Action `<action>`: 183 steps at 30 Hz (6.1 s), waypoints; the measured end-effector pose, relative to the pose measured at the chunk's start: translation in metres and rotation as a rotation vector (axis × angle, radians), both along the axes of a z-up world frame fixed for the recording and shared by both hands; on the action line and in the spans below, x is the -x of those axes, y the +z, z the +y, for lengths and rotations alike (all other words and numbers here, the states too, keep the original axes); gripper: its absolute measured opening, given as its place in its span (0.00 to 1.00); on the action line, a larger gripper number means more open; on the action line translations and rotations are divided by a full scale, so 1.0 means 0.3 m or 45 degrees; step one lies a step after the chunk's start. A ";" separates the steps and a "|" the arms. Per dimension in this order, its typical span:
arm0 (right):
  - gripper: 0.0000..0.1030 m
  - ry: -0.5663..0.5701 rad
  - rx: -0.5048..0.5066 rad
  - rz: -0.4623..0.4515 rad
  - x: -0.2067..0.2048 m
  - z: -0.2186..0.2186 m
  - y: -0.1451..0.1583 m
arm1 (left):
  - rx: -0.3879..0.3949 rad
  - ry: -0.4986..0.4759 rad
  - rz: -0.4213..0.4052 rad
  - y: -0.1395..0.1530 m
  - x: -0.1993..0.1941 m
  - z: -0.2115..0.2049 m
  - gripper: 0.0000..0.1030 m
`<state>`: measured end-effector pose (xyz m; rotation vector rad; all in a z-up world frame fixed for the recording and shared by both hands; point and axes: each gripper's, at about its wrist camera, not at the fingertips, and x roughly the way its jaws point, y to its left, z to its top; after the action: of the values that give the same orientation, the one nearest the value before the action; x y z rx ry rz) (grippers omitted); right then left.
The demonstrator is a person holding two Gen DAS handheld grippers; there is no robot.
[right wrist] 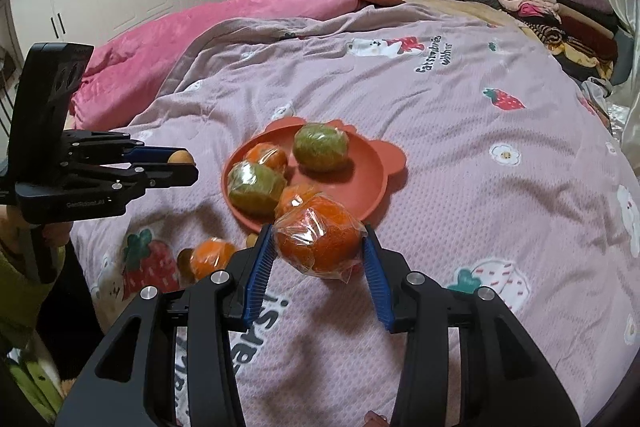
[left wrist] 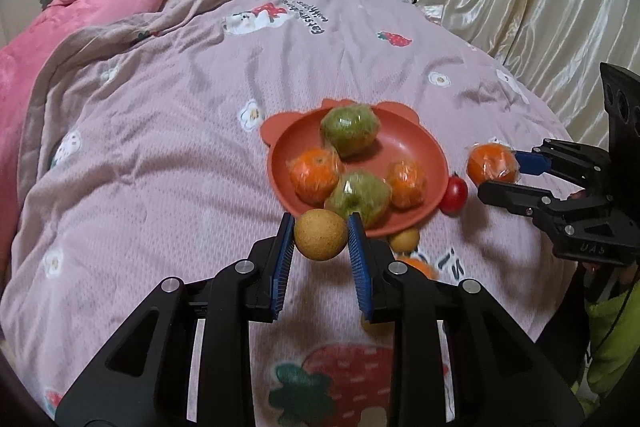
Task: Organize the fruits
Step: 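Carry the brown fruit with the left tool while the right tool carries its mandarin over the plate, then open the left tool over the plate while the right tool releases its mandarin, then withdraw both open tools from the plate toward the remaining fruits, then close the left tool on another brown fruit while the right tool grasps a wrapped mandarin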
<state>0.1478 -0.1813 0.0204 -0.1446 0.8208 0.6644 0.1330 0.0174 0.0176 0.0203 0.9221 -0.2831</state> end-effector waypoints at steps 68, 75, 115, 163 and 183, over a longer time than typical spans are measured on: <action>0.42 0.013 0.099 0.032 -0.195 0.111 -0.063 | 0.022 0.008 0.098 -0.072 -0.281 -0.048 0.20; 0.42 0.004 0.099 0.036 -0.198 0.110 -0.063 | 0.024 0.015 0.094 -0.065 -0.270 -0.039 0.20; 0.77 -0.088 0.035 -0.012 -0.110 -0.002 0.030 | 0.074 0.021 -0.025 0.060 -0.113 -0.016 0.52; 0.93 -0.142 -0.006 -0.117 0.154 -0.050 0.193 | 0.009 0.041 -0.104 0.108 0.256 0.024 0.77; 0.93 -0.131 0.032 -0.030 0.215 -0.060 0.084 | -0.054 -0.026 -0.007 -0.033 0.281 -0.047 0.75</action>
<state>0.0834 -0.1992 0.0457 -0.1314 0.8088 0.5552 0.0488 0.0032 0.0078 0.0700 0.9227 -0.2824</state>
